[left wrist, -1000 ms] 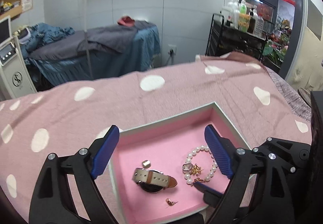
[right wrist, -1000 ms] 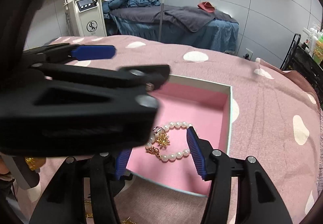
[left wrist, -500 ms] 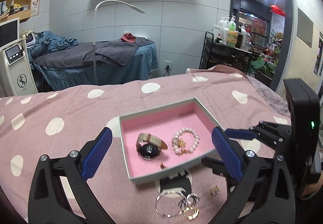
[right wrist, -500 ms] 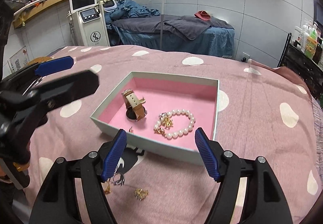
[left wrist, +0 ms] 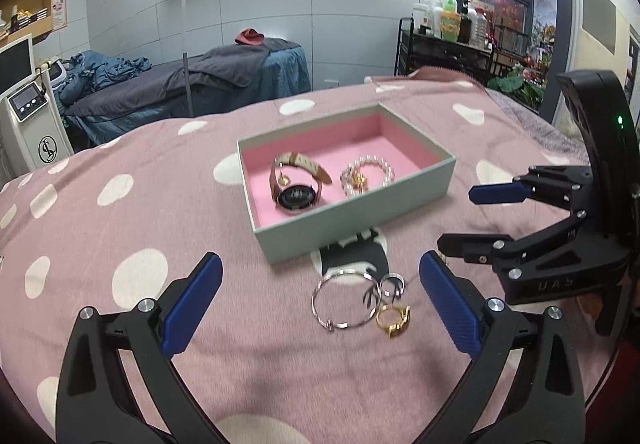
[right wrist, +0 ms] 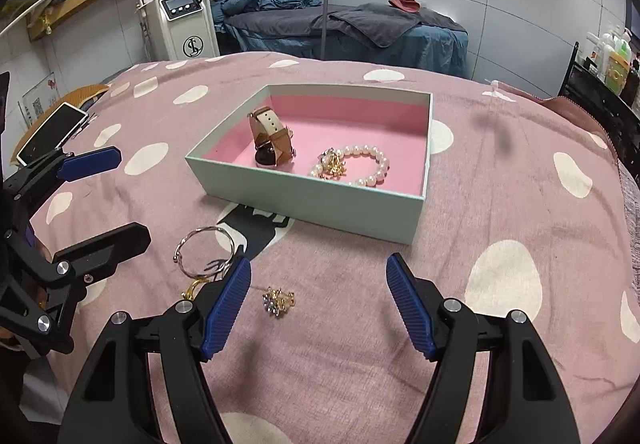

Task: Organize jewelry
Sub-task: 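Withdraw both open tools from the box toward the remaining jewelry, then grasp the gold square ring with the left tool while the right tool grasps the gold flower earring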

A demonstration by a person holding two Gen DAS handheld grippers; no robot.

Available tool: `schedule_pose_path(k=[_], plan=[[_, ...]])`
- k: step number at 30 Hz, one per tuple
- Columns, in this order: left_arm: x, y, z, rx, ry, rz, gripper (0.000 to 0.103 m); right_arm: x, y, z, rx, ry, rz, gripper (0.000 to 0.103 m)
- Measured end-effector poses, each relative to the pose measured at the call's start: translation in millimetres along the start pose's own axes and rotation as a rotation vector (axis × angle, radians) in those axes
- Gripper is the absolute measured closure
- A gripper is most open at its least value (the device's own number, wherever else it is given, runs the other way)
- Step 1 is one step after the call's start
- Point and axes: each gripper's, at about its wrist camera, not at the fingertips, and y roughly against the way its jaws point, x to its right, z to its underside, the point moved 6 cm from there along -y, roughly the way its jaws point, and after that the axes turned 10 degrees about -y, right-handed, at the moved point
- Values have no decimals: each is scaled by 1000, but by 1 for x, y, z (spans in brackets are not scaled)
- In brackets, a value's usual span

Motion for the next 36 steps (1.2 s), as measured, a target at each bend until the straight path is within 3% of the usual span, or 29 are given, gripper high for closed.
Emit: schedule_pose_path(k=[13,23,27,36], plan=[[19,-6,39,-75,-11,37,7,-5,-6,31,-72,70,24,35],[35,-12,47,-109,14,141,38,-15,-12,34,-91,116,21,49],[47,-20,47,-133,16,188,56,-19,-15,32,-98,119,13,55],[49,-36,39,-153,38,188,64,-22,-21,26,-104,116,1,69]])
